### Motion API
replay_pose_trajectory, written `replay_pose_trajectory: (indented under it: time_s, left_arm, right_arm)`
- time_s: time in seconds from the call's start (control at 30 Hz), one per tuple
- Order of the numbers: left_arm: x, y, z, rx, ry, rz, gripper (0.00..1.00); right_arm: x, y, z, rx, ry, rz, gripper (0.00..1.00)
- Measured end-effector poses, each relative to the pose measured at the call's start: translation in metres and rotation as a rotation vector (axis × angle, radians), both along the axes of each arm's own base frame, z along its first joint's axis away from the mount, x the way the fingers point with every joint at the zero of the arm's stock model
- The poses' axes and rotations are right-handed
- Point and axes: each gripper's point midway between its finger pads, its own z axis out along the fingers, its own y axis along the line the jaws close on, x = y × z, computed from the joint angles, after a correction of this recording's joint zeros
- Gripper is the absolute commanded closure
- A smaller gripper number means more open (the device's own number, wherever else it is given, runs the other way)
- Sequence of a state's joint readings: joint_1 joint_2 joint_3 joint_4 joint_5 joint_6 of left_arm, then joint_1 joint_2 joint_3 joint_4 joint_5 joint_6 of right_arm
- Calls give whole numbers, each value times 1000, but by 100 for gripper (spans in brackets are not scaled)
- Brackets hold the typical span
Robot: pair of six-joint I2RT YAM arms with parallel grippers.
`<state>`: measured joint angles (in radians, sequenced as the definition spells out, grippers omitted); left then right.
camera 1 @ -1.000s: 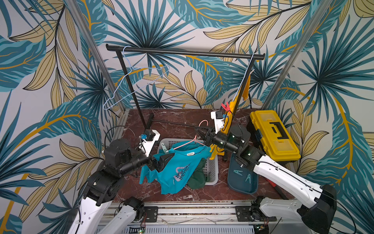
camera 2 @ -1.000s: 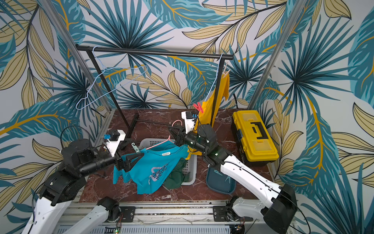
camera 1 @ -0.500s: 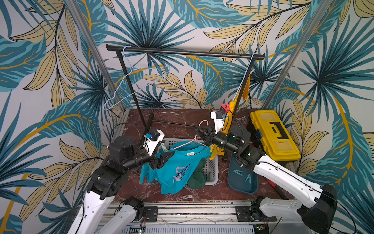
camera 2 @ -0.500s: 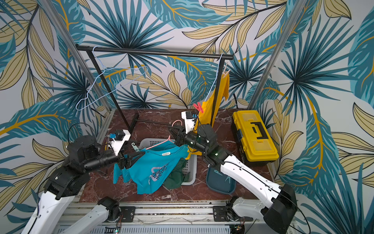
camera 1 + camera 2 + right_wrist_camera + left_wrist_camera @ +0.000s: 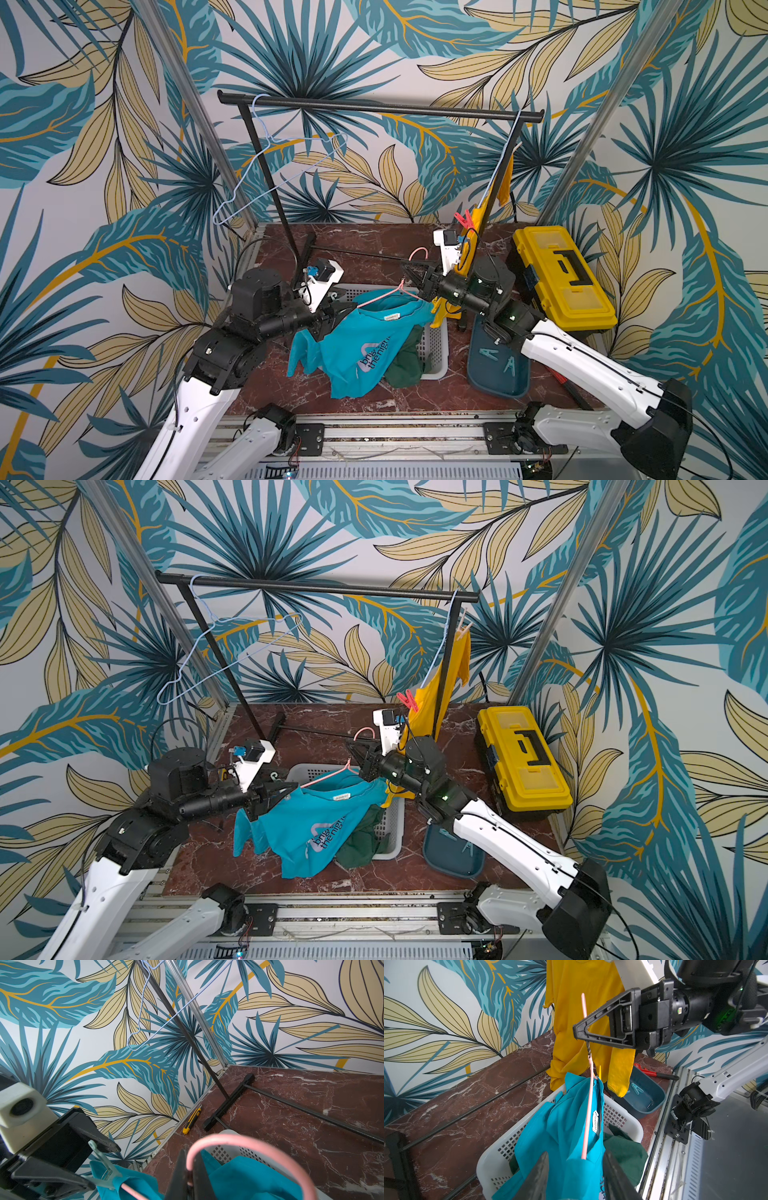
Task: Remove the clothespins securing t-shirts to the hanger
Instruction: Remove the clothespin from the hanger, then place the hanger in the basket.
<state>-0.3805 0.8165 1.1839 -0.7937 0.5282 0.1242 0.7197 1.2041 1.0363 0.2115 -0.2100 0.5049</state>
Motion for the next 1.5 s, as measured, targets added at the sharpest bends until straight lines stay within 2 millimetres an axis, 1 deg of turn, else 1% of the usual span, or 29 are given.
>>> replay_pose_trajectory:
  time_s: [0.13,0.23,0.27,0.37,0.6,0.73,0.83,1.0,1.07,1.13,1.27,1.33,1.47,1.5]
  left_arm:
    - [-1,-1,-2,-8,23,-1,59]
    - [0,-2,-4,-17,47,2,70]
    - [0,-2,-4,-19,54,3,73]
    - [1,-3,-5,-22,63,4,79]
    - [3,-1,-3,-24,68,24,86]
    - [8,3,8,-25,45,57,87]
    - [13,8,22,-24,10,96,86]
    - [17,17,54,-37,-69,159,86]
    - [17,20,63,-43,-93,171,86]
    - [16,21,67,-46,-104,180,86]
    - [13,23,69,-56,-109,185,85]
    - [12,23,68,-60,-104,186,83]
    - [11,23,61,-59,-84,182,82]
    - [11,22,60,-59,-80,180,82]
  right_arm:
    - [0,0,0,0,0,-3,99]
    - [1,0,0,0,0,-4,100]
    - [1,0,0,-1,0,-4,99]
    - [1,-1,-1,-2,1,-5,99]
    - [1,0,-3,-4,4,-4,99]
    - [1,1,-4,-6,6,1,99]
    - [4,7,-8,-14,18,16,99]
    - [14,27,-13,-16,54,65,98]
    - [19,36,-17,-12,75,83,98]
    - [23,44,-25,-12,102,99,97]
    - [28,59,-52,-26,178,128,86]
    - [29,66,-65,-31,218,140,81]
    - [30,73,-83,-30,280,155,61]
    - [30,73,-86,-30,290,156,57]
